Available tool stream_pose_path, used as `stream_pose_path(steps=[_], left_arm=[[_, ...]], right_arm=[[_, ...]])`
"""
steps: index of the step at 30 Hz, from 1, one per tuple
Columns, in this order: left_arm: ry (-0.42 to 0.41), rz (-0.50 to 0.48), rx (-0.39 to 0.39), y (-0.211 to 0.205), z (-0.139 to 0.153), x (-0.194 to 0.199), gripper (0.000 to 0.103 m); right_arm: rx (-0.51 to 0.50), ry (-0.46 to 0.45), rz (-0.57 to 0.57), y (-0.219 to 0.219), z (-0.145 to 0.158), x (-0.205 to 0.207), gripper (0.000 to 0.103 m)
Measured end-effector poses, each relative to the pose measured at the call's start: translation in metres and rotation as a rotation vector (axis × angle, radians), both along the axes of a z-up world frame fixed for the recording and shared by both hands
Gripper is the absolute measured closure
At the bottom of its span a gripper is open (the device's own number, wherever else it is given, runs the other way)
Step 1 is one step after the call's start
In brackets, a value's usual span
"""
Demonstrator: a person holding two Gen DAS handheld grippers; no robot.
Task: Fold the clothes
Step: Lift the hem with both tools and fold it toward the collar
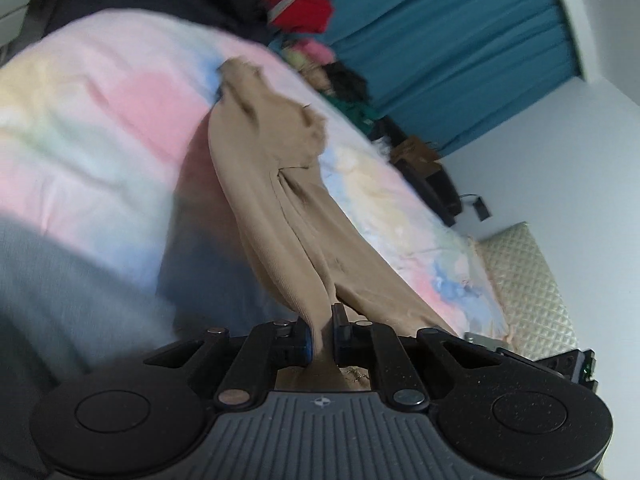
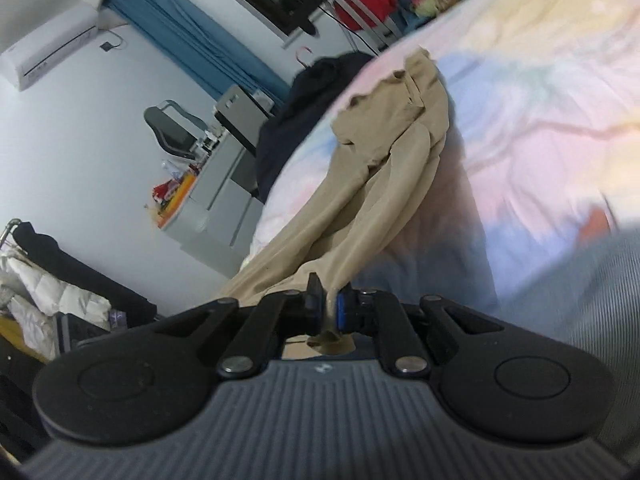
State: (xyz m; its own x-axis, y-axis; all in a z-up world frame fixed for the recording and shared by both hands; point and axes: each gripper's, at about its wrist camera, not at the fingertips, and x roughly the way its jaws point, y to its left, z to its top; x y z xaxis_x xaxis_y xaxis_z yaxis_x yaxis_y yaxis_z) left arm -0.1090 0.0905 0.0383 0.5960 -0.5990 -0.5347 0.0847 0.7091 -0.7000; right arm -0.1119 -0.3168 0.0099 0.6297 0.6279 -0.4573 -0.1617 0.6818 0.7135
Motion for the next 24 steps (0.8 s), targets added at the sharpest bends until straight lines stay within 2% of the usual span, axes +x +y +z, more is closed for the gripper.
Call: stream_pose_path(steps=[2, 5, 8, 13, 16, 19, 24], left_arm=[[0.010, 0.008, 0.033, -0.004, -0.006, 0.010, 0.094], [-0.008, 0.019, 0.072, -0.012, -0.001, 0.047, 0.094], [-0.048, 0.054, 0.119, -0.025, 0.008, 0.096, 0.094], [-0.152, 0.129, 0.288, -0.038, 0.025, 0.181, 0.094], [-0.185, 0.172, 0.349, -0.048, 0.015, 0.232, 0.094], [-0.221, 0.180, 0.398, -0.053, -0.001, 0.267, 0.093], [-0.222, 0.151, 0.431, -0.055, -0.044, 0.307, 0.093]], right_arm=[[0.001, 0.015, -0.014, 0.001, -0.006, 0.003, 0.093], [-0.021, 0.006, -0.050, 0.006, -0.006, 0.030, 0.093], [-0.048, -0.032, -0.090, 0.014, -0.001, 0.075, 0.093], [-0.046, -0.088, -0.179, 0.032, 0.003, 0.165, 0.093], [-0.124, -0.125, -0.206, 0.046, -0.006, 0.207, 0.093], [-0.203, -0.161, -0.233, 0.060, -0.016, 0.250, 0.093], [-0.258, -0.139, -0.228, 0.061, -0.057, 0.301, 0.093]])
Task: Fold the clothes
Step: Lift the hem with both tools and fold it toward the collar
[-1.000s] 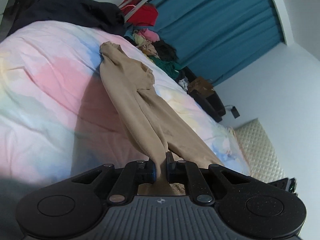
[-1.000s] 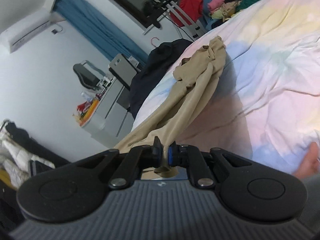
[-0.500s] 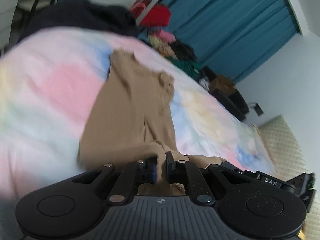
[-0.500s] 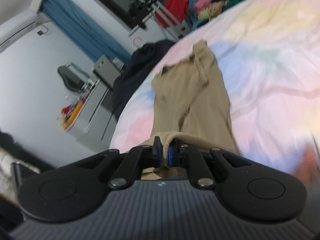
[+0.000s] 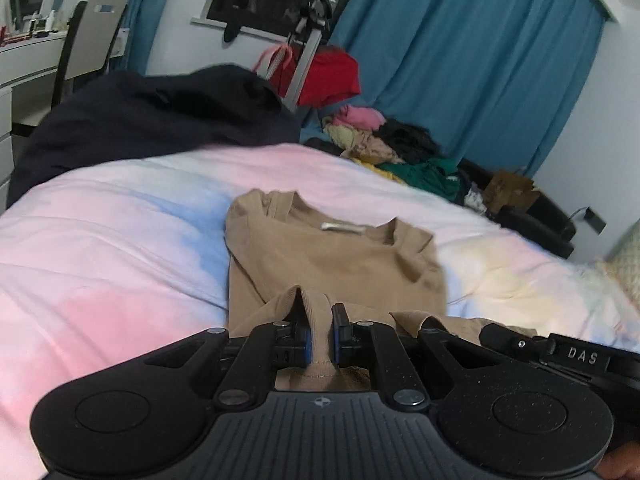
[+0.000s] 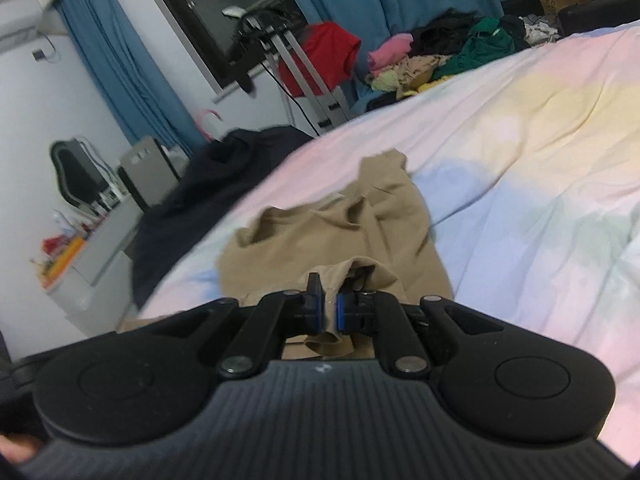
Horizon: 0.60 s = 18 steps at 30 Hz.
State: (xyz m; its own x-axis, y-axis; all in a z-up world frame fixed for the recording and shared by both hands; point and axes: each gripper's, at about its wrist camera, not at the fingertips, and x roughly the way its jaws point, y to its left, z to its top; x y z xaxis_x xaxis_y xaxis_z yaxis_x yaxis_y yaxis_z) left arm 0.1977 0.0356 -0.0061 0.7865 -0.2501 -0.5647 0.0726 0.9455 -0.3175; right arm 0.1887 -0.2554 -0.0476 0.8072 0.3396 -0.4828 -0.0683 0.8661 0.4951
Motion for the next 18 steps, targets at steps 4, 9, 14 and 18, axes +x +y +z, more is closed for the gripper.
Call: stream_pose_path(steps=[4, 9, 14, 18], left_arm=[[0.041, -0.029, 0.076, -0.014, -0.047, 0.037, 0.092], [0.073, -0.050, 0.104, -0.016, -0.077, 0.057, 0.089], [0.062, -0.060, 0.129, -0.018, -0.075, 0.052, 0.089], [0.049, -0.098, 0.139, -0.022, -0.060, 0.038, 0.042]], right_arm=[[-0.046, 0.066, -0.005, 0.001, -0.036, 0.032, 0.093], [-0.098, 0.138, 0.002, 0.006, -0.066, 0.051, 0.092], [-0.180, 0.119, 0.010, 0.017, -0.064, 0.050, 0.092], [-0.231, 0.083, 0.019, 0.023, -0.053, 0.038, 0.089]])
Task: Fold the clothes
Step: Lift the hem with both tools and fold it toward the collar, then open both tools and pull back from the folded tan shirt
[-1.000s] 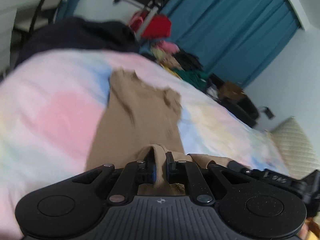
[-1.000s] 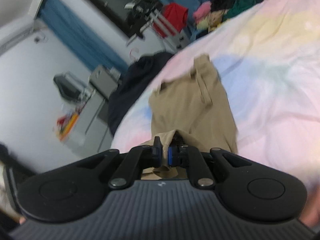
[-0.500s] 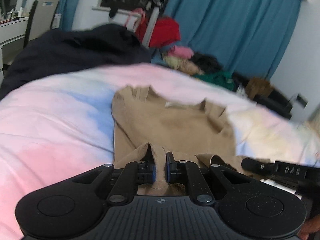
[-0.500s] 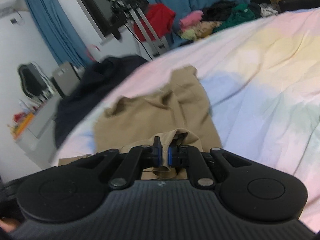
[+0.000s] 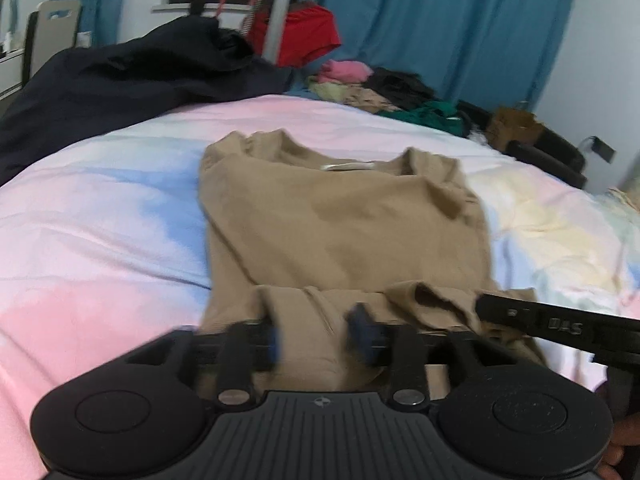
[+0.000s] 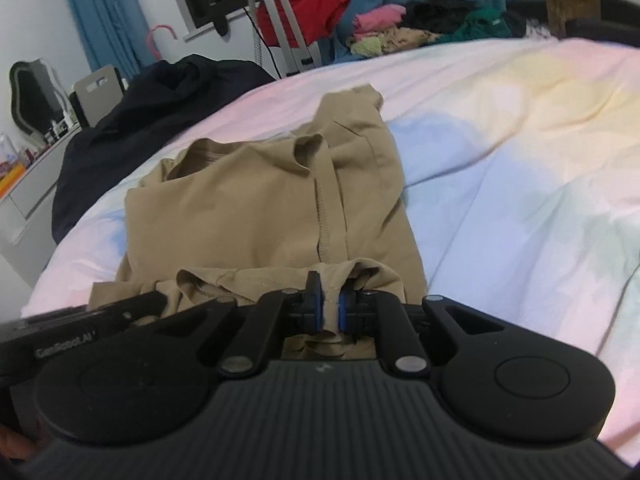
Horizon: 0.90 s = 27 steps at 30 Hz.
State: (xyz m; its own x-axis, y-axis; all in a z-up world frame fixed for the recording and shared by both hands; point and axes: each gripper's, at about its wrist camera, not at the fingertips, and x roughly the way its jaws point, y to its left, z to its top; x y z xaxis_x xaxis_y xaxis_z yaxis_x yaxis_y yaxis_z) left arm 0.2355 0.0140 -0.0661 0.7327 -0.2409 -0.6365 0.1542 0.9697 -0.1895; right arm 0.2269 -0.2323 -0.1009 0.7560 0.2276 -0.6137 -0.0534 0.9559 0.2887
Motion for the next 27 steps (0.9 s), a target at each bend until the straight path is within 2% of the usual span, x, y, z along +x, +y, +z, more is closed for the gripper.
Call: stream_pose_path(steps=[1, 2, 3, 4, 5, 6, 10, 15, 21, 27], left_arm=[[-0.010, 0.004, 0.003, -0.001, 0.005, -0.005, 0.031], [-0.034, 0.028, 0.024, -0.003, 0.011, -0.012, 0.016], [-0.066, 0.050, 0.048, -0.004, 0.017, -0.018, 0.013], [-0.099, 0.059, 0.070, -0.006, 0.022, -0.025, 0.013], [-0.120, 0.052, 0.086, -0.007, 0.028, -0.032, 0.013], [-0.140, 0.045, 0.102, -0.008, 0.033, -0.038, 0.013], [-0.193, 0.071, 0.105, -0.004, 0.055, -0.069, 0.011], [-0.245, 0.096, 0.112, 0.006, 0.071, -0.113, 0.009], [-0.268, 0.111, 0.087, 0.018, 0.085, -0.146, 0.009], [-0.289, 0.104, 0.068, 0.020, 0.088, -0.166, 0.007]], right_arm=[[-0.007, -0.004, 0.004, 0.001, 0.003, -0.003, 0.088], [-0.013, -0.013, 0.004, 0.000, 0.006, -0.007, 0.085], [-0.019, -0.022, 0.004, 0.000, 0.010, -0.011, 0.071], [-0.028, -0.038, 0.004, 0.000, 0.014, -0.015, 0.047], [-0.037, -0.053, 0.003, 0.001, 0.018, -0.021, 0.034], [-0.047, -0.069, 0.003, 0.001, 0.022, -0.026, 0.017], [-0.093, -0.158, 0.009, 0.005, 0.047, -0.058, 0.016], [-0.103, -0.244, -0.022, -0.002, 0.068, -0.103, 0.016], [-0.069, -0.293, -0.049, -0.011, 0.085, -0.135, 0.016], [-0.052, -0.307, -0.054, -0.017, 0.085, -0.147, 0.016]])
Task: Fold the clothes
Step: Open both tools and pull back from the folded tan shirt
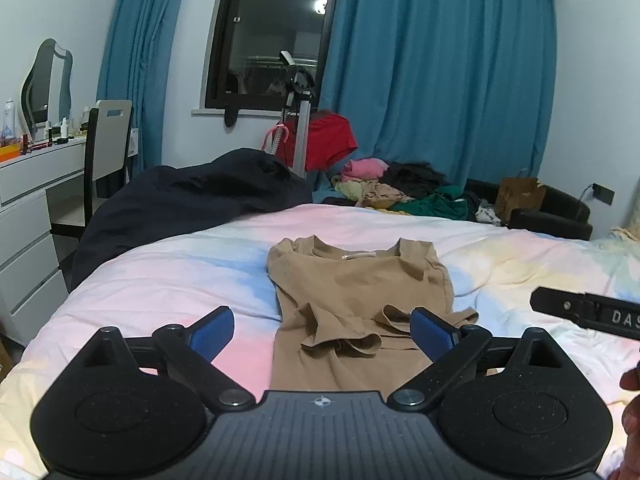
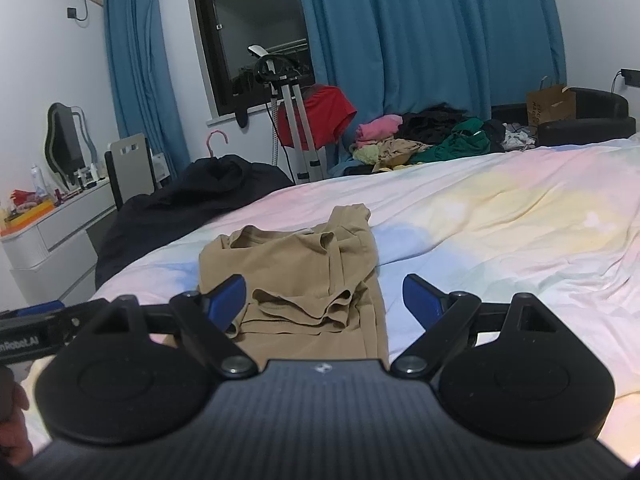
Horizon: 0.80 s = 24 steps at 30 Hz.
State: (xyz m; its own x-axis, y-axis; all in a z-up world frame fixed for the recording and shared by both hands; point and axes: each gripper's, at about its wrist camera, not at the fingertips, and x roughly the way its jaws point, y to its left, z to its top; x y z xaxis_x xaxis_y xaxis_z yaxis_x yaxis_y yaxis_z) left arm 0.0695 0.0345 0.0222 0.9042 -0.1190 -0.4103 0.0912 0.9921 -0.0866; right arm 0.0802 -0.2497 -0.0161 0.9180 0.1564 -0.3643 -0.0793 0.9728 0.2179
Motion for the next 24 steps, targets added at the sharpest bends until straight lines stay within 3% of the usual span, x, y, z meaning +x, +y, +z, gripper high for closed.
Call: stream_pose_path(steps=[14, 21, 24], left_arm=[[0.056, -0.044, 0.034, -0.013, -0.022, 0.014, 0.007], [0.106, -0.040, 0.027, -0.011, -0.026, 0.018, 0.007], [0.133, -0.032, 0.001, -0.009, -0.023, 0.012, 0.007]], right_arm=[[-0.037, 0.016, 0.016, 0.009, -0.013, 0.011, 0.016], [-0.097, -0.013, -0.053, 0.019, -0.013, 0.016, 0.016], [-0.076, -0.003, -0.070, 0.014, -0.014, 0.017, 0.016]])
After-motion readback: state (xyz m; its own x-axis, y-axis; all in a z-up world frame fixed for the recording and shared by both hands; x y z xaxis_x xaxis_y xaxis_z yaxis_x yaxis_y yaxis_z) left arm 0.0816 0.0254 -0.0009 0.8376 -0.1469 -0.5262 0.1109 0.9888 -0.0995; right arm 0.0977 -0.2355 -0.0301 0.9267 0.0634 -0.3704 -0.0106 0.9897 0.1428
